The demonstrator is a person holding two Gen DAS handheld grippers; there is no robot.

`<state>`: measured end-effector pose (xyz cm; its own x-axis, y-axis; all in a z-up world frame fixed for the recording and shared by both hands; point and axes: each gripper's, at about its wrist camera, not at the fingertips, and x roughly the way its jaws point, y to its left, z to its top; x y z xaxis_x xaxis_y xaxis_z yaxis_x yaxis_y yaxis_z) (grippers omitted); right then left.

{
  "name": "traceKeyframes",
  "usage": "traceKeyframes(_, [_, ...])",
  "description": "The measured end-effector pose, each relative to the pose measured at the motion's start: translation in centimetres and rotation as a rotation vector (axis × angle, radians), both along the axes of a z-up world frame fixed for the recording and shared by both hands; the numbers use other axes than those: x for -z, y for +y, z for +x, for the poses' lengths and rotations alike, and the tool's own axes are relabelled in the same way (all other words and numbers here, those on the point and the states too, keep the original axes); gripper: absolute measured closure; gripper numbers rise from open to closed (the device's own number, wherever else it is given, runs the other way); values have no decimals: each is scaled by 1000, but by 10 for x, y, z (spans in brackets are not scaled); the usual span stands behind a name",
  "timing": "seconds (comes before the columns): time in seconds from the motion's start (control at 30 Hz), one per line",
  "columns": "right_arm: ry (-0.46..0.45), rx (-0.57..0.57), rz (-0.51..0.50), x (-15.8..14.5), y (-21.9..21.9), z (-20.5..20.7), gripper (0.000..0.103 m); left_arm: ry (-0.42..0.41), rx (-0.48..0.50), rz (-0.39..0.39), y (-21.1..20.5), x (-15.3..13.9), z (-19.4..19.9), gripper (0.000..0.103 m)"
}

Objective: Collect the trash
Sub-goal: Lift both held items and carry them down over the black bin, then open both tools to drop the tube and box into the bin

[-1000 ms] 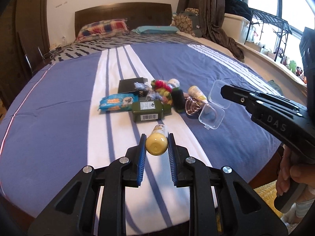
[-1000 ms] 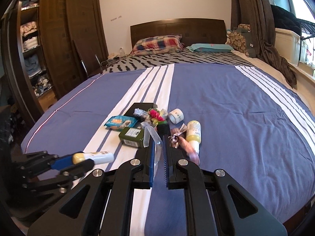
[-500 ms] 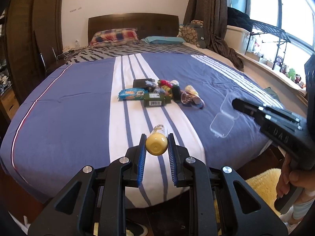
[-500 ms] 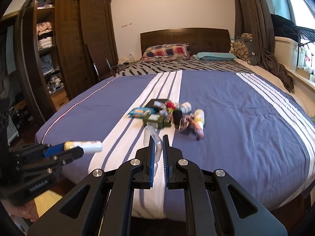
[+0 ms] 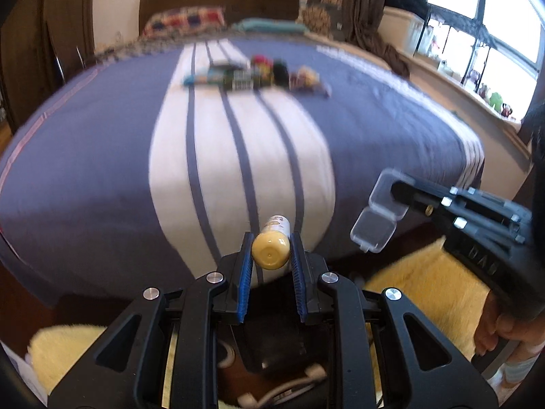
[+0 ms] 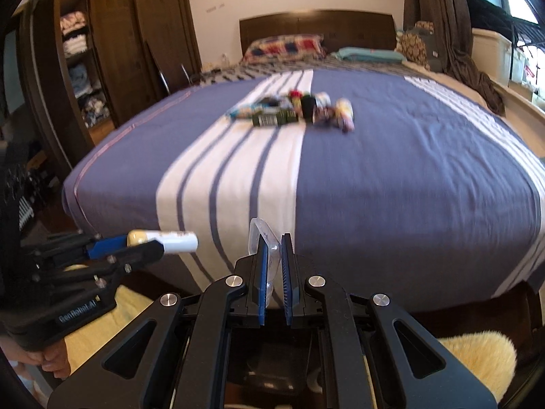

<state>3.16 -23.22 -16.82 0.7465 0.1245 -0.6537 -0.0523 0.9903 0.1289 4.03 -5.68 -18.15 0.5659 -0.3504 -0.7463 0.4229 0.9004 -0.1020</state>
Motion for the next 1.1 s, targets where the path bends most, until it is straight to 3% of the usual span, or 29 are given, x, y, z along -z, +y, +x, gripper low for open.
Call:
traceKeyframes(0.2, [98,-2,-12,37,1,5,94,158,-17,15,10,65,7,83])
traceKeyframes(0.53, [283,-3,21,105,0,15,94,320,7,35,3,132,17,83])
traceKeyframes(0.87, [415,-8,62,144,1,31,94,443,57,40,-7,168,27,83])
traceKeyframes(1.1, [450,-43,57,155,11,41,93,480,68,51,-6,170,30,82])
